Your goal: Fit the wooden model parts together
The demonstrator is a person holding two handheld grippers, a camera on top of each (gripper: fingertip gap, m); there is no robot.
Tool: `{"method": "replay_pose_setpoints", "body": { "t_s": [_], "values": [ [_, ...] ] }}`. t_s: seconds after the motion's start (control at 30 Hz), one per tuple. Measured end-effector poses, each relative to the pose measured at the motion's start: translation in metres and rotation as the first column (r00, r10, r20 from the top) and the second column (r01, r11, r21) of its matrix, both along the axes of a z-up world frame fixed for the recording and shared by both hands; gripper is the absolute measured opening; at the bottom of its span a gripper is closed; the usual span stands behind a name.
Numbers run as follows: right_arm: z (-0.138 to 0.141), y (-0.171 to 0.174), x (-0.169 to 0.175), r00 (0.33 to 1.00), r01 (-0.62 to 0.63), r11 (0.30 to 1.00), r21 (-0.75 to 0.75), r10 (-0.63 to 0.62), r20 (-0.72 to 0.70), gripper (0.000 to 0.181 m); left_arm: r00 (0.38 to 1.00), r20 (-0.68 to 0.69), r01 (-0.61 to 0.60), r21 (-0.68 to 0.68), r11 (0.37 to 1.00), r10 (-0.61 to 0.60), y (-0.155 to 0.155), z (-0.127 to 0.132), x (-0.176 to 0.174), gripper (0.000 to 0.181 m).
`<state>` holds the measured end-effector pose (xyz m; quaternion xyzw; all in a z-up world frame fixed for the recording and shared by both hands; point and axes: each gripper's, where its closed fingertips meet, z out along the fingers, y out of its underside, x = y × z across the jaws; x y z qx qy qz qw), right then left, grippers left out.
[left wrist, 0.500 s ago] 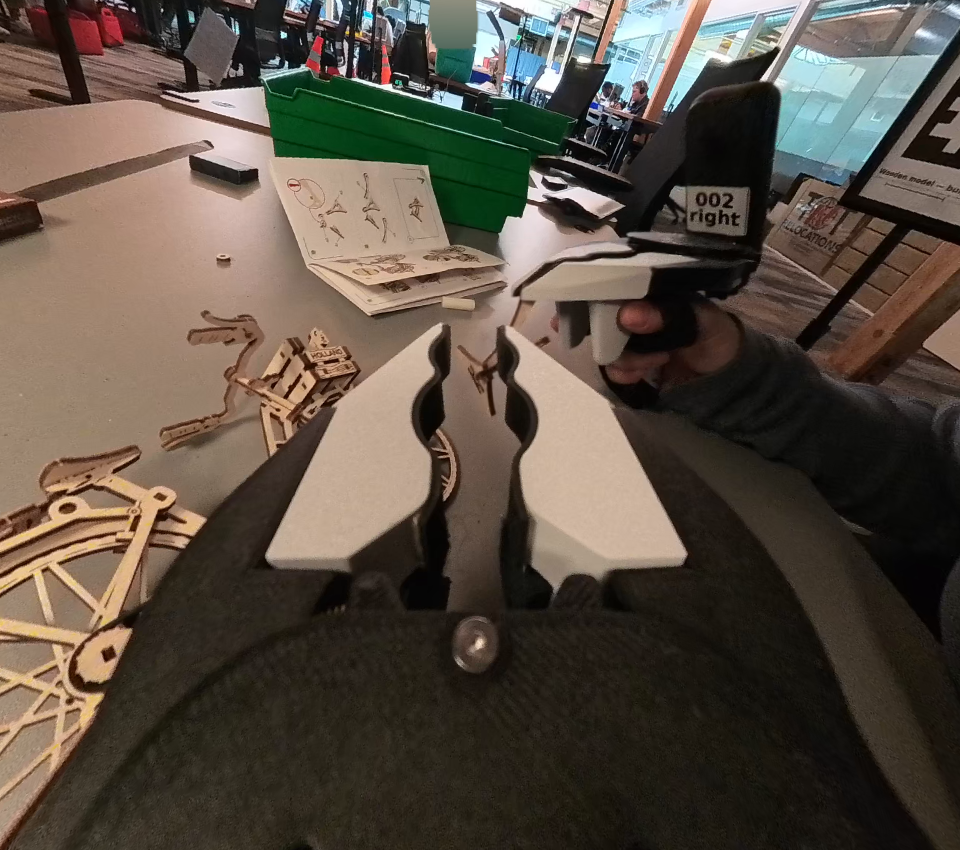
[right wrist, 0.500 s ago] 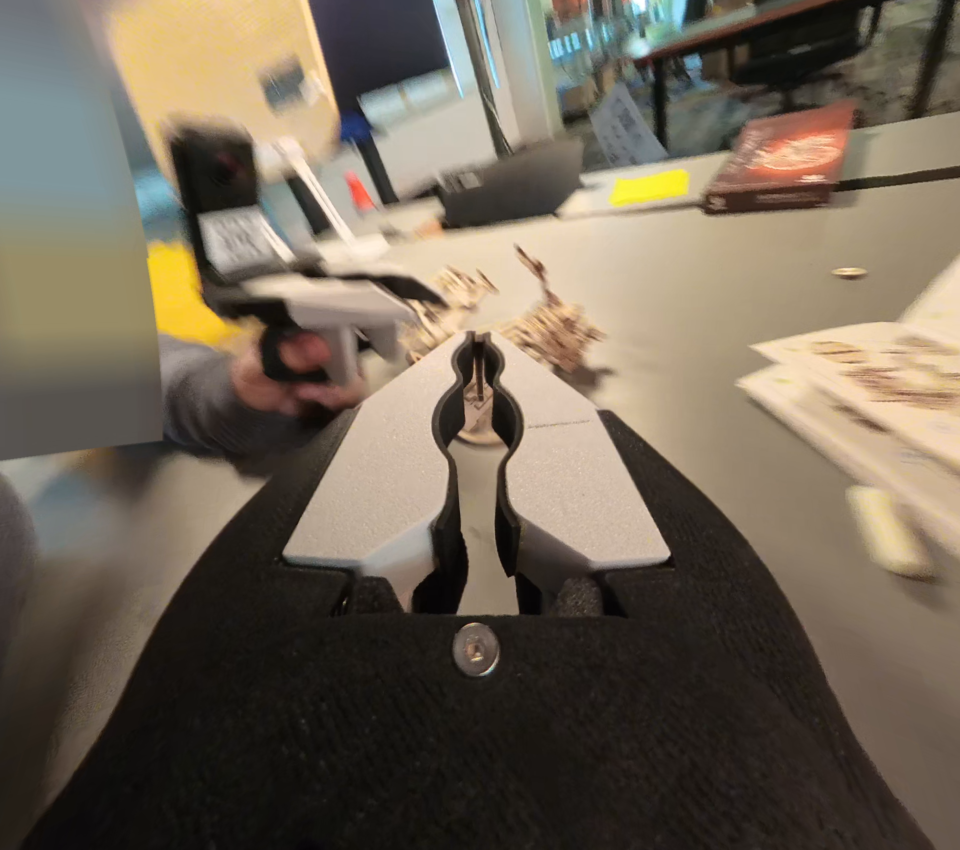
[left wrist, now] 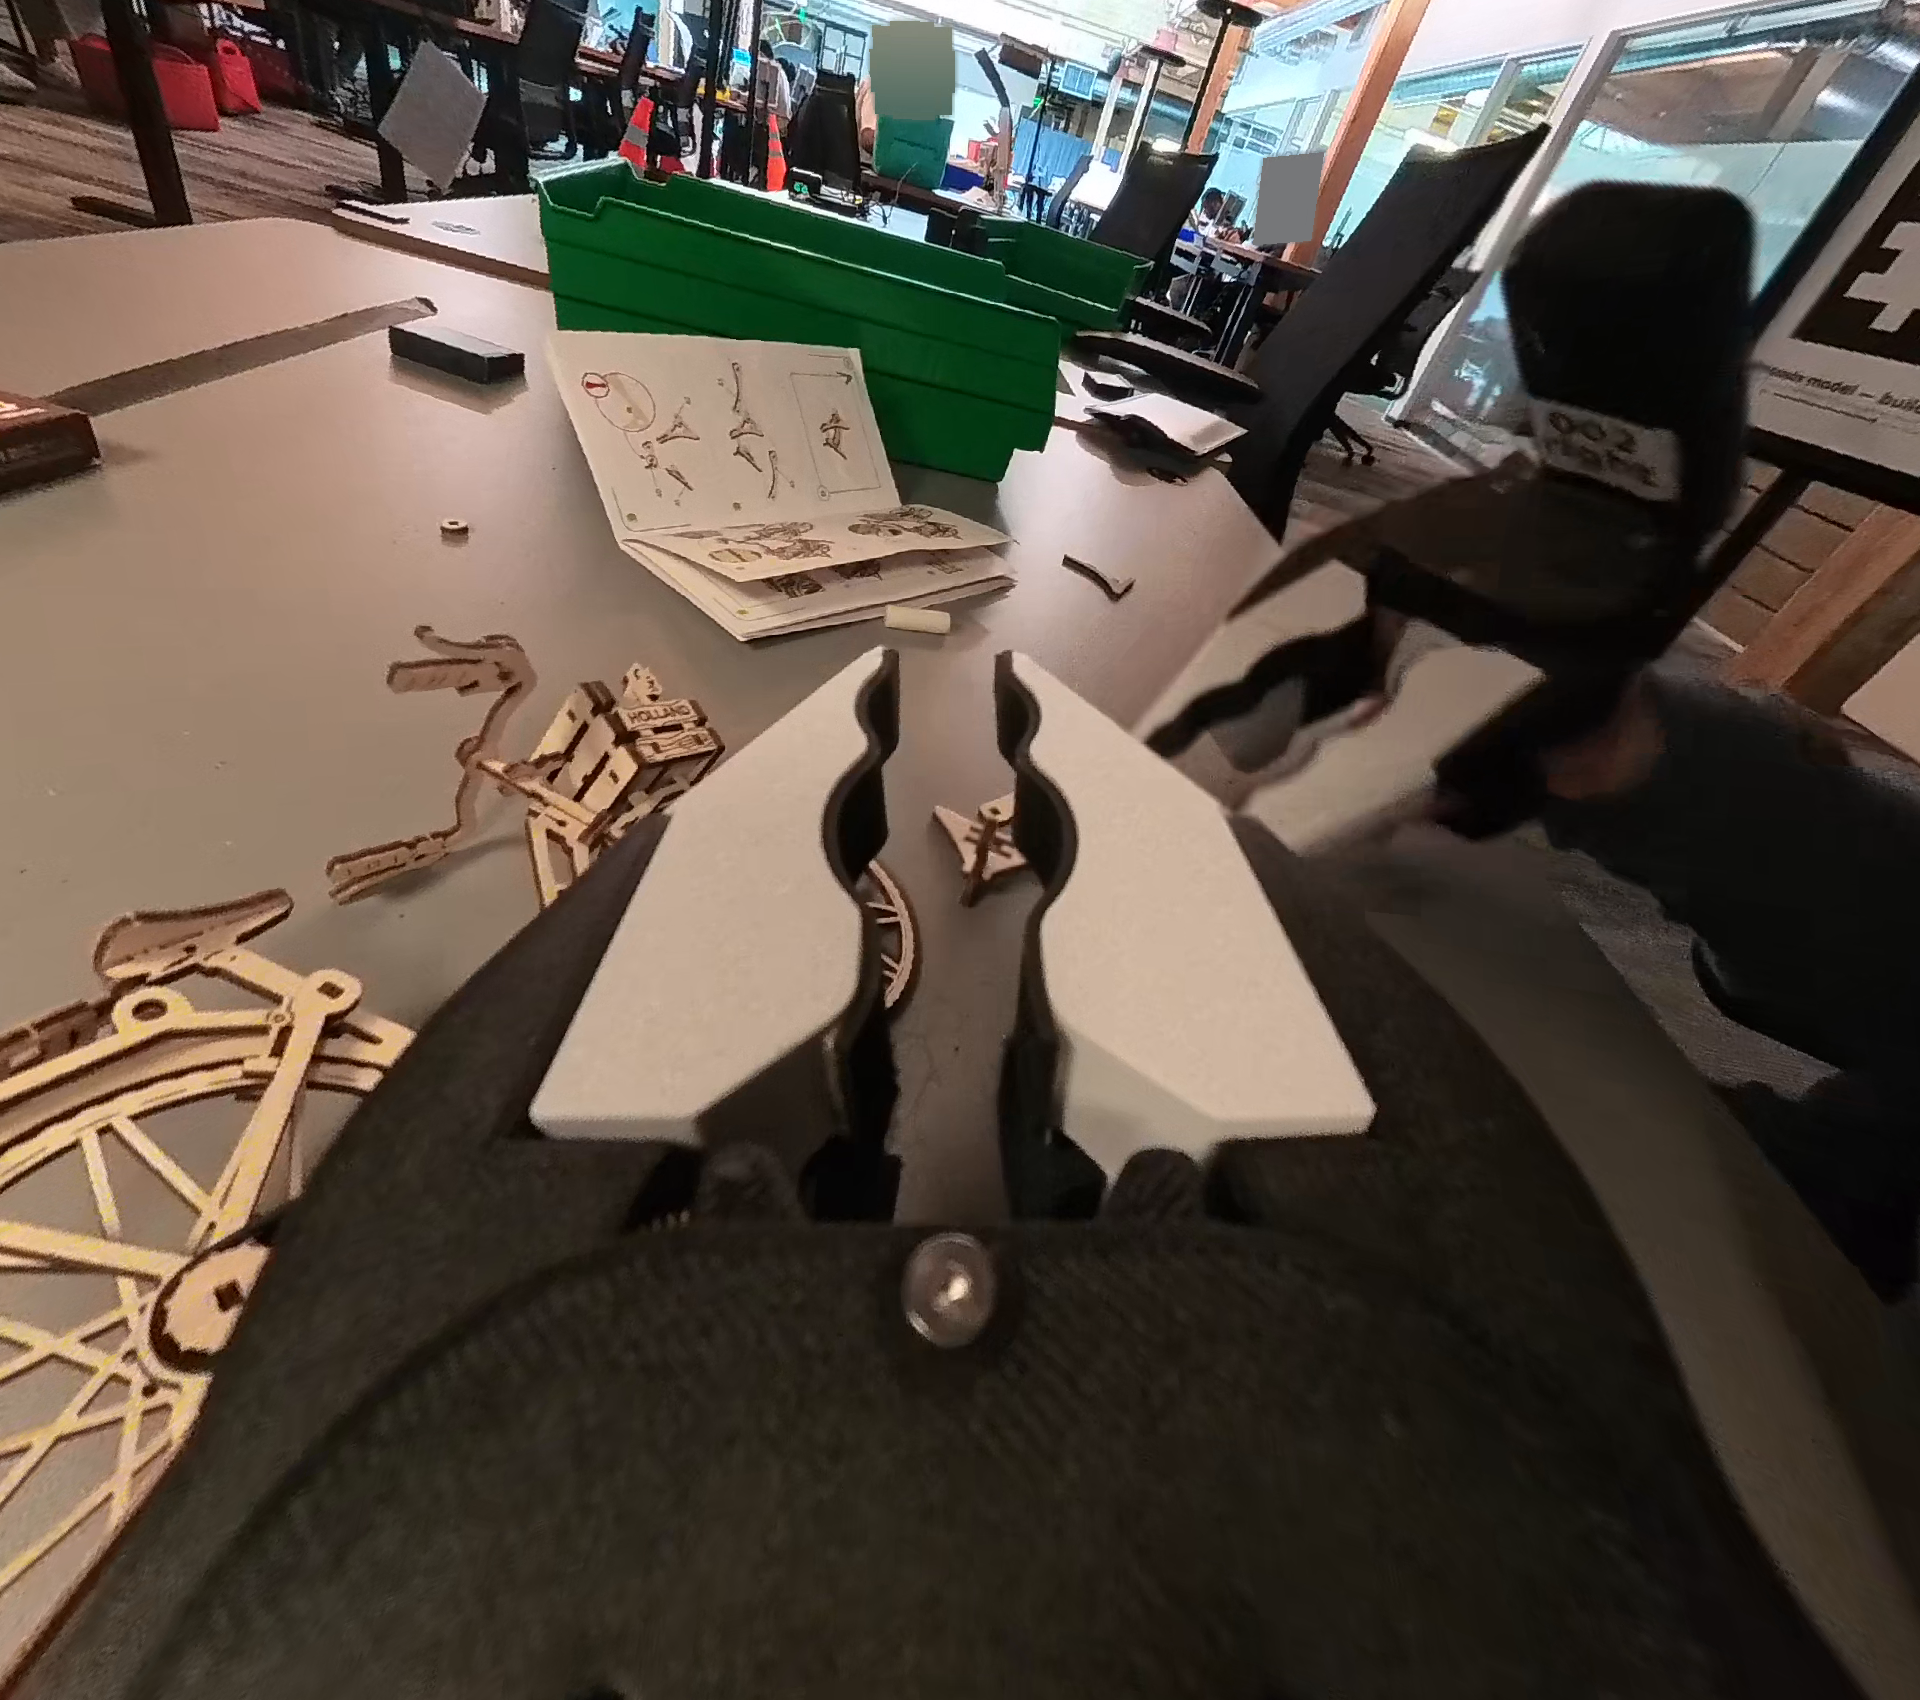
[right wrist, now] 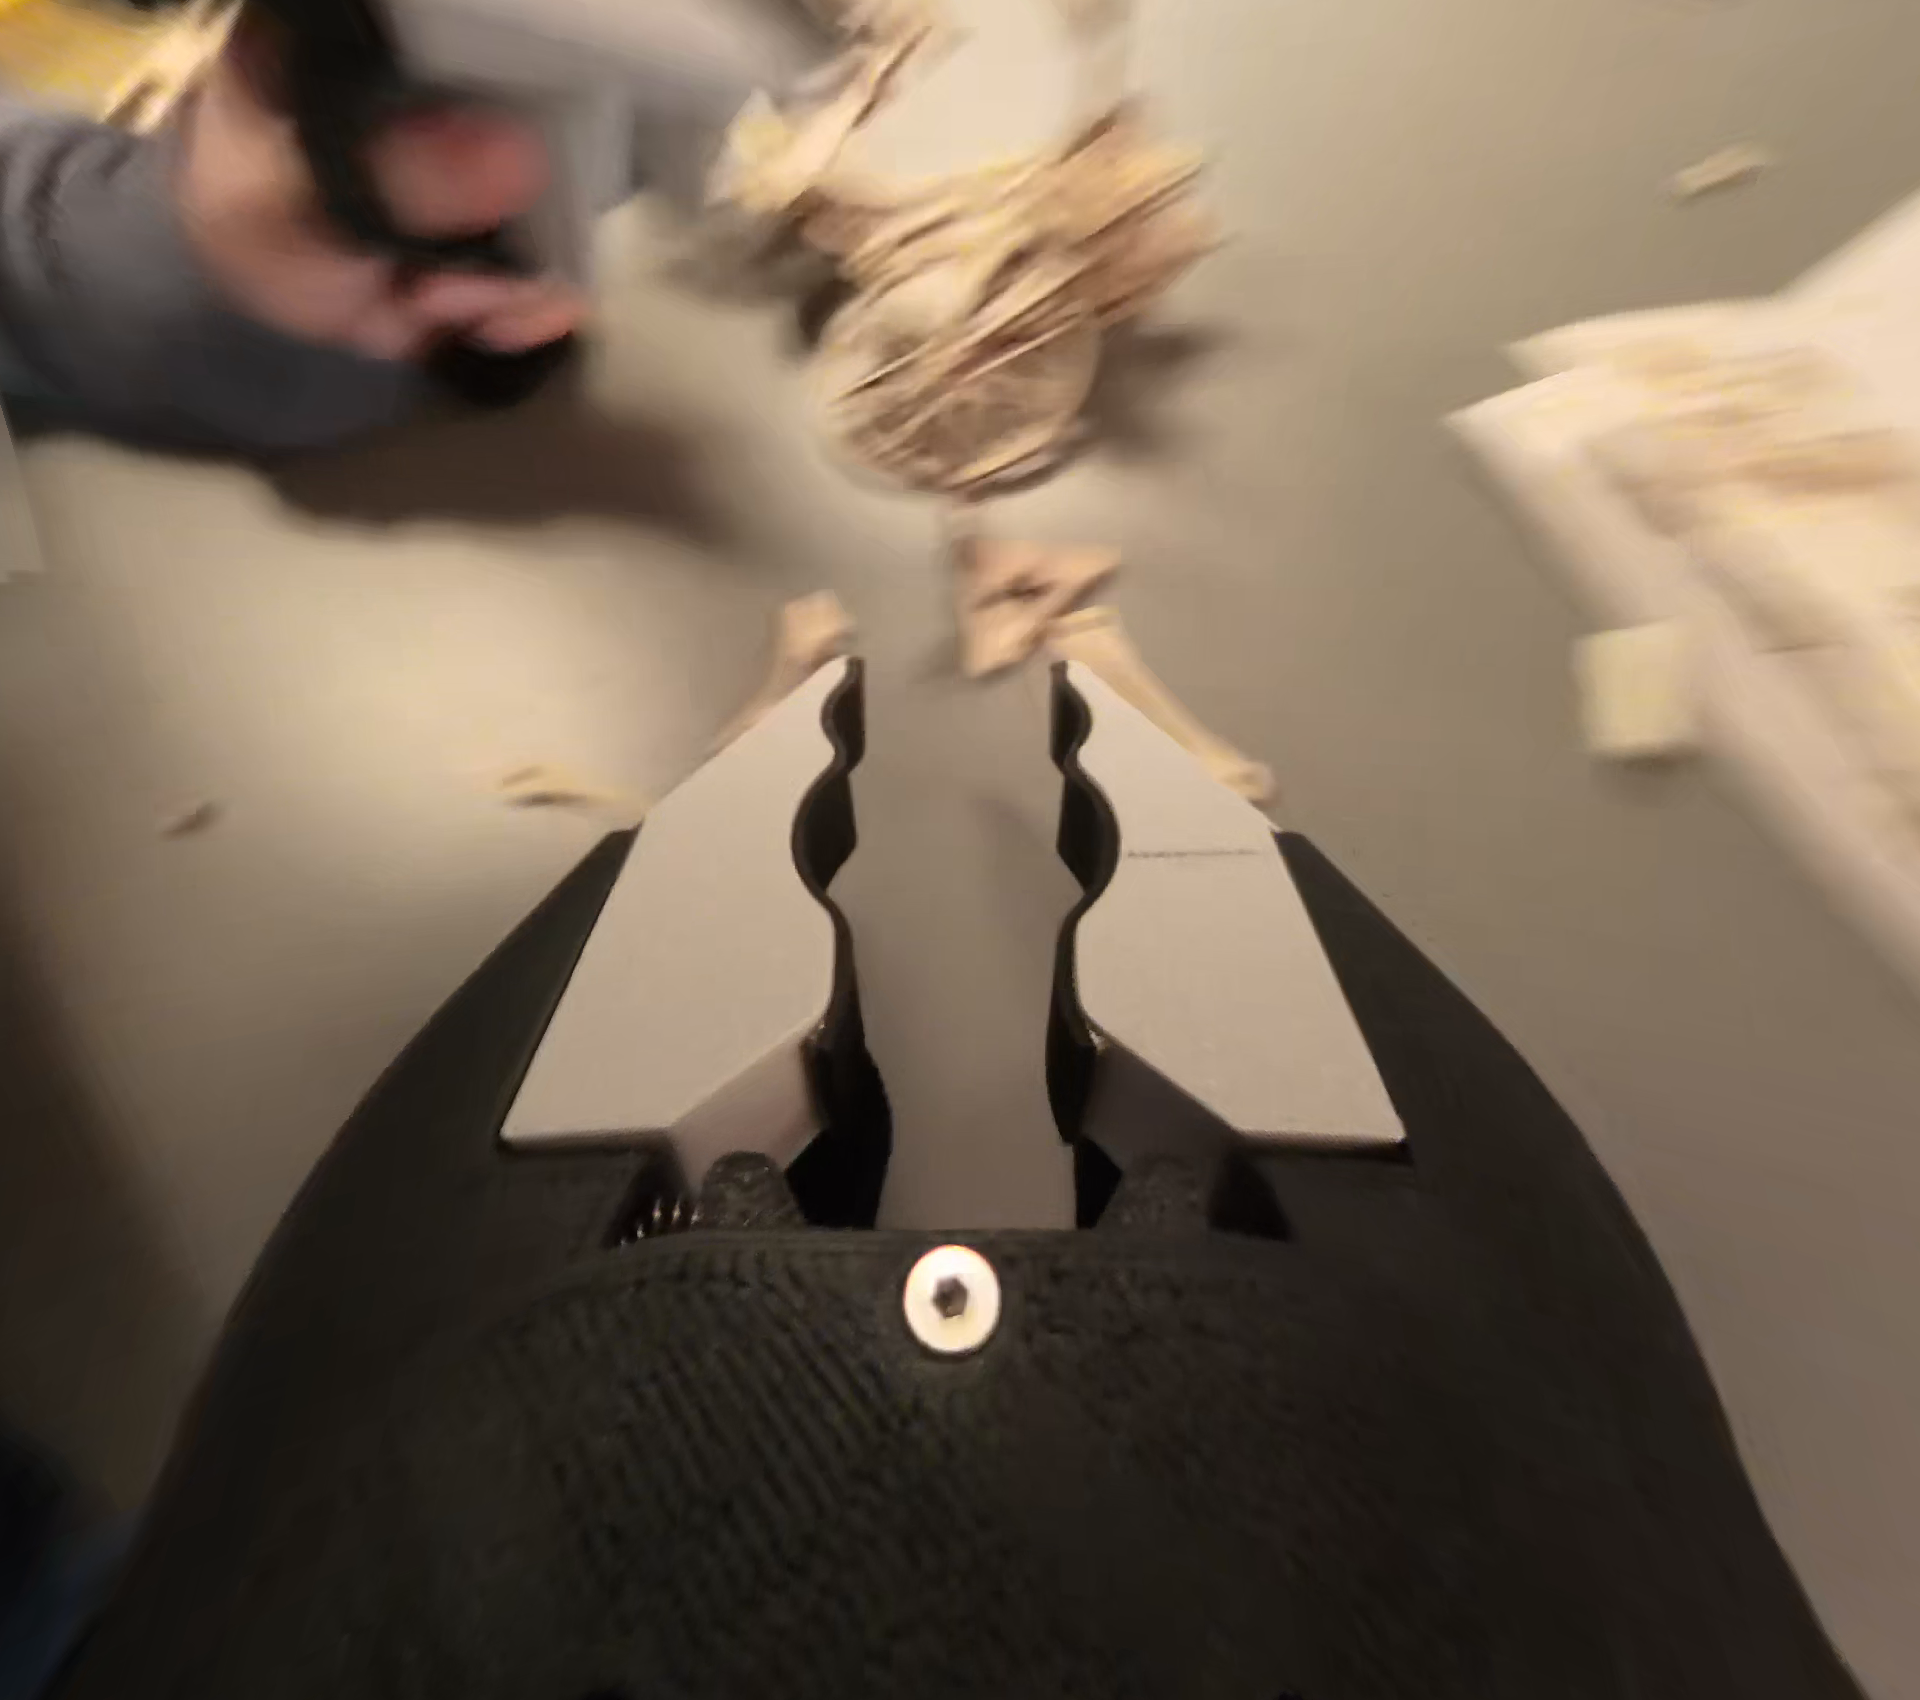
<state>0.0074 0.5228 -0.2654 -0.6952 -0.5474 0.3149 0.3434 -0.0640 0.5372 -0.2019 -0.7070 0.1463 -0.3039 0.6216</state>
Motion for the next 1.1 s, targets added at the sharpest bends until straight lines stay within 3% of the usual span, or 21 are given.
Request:
{"method": "replay_pose_setpoints", "body": {
  "t_s": [0.07,0.13,0.23,0.4,0.57,0.63,0.7,0.77,0.83,0.93,1.1],
  "values": [
    [-0.004,-0.012,-0.009,0.999,0.033,0.999,0.021,-0.034,0.007,0.052,1.0,0.0,-0.005,0.0,1.0,0.005,0.0,0.0,-0.001,0.017],
    [-0.009,-0.022,-0.016,0.999,0.036,0.999,0.032,-0.037,0.039,0.049,1.0,-0.003,-0.007,0.004,1.0,0.007,-0.001,0.0,-0.001,0.018],
    [-0.021,-0.027,-0.02,0.991,0.041,0.999,0.035,-0.045,0.126,0.04,1.0,0.001,-0.012,0.012,1.0,0.012,-0.001,0.001,-0.002,0.018],
    [-0.025,-0.031,-0.021,0.982,0.028,0.996,0.088,-0.044,0.182,0.001,1.0,0.02,-0.024,0.013,1.0,0.024,-0.001,0.003,-0.006,0.018],
    [-0.017,-0.022,-0.018,0.985,0.027,0.957,0.288,-0.074,0.154,0.001,0.997,0.053,-0.052,0.044,0.998,0.049,-0.002,0.009,-0.014,0.019],
    [0.008,-0.015,-0.016,0.993,0.083,0.886,0.457,-0.112,0.037,0.001,0.994,0.106,0.002,0.085,0.996,-0.011,-0.009,0.018,-0.009,0.031],
    [0.042,-0.017,-0.015,0.988,0.155,0.788,0.596,-0.116,-0.104,0.0,0.943,0.238,0.183,0.219,0.958,-0.234,-0.035,0.045,0.006,0.066],
    [0.074,-0.026,-0.013,0.974,0.213,0.669,0.712,-0.087,-0.211,0.0,0.886,0.325,0.267,0.227,0.937,-0.331,-0.046,0.051,0.015,0.07],
    [0.096,-0.04,-0.014,0.967,0.229,0.543,0.808,-0.035,-0.251,0.0,0.854,0.333,0.361,0.174,0.916,-0.4,-0.051,0.044,0.029,0.063],
    [0.113,-0.054,-0.017,0.965,0.242,0.374,0.895,-0.002,-0.261,0.0,0.799,0.306,0.476,0.203,0.856,-0.517,-0.069,0.047,0.045,0.04],
    [0.116,-0.068,-0.024,0.97,0.221,0.291,0.931,0.035,-0.241,0.0,0.798,0.177,0.509,0.316,0.801,-0.577,-0.089,0.054,0.055,0.019]
  ]
}}
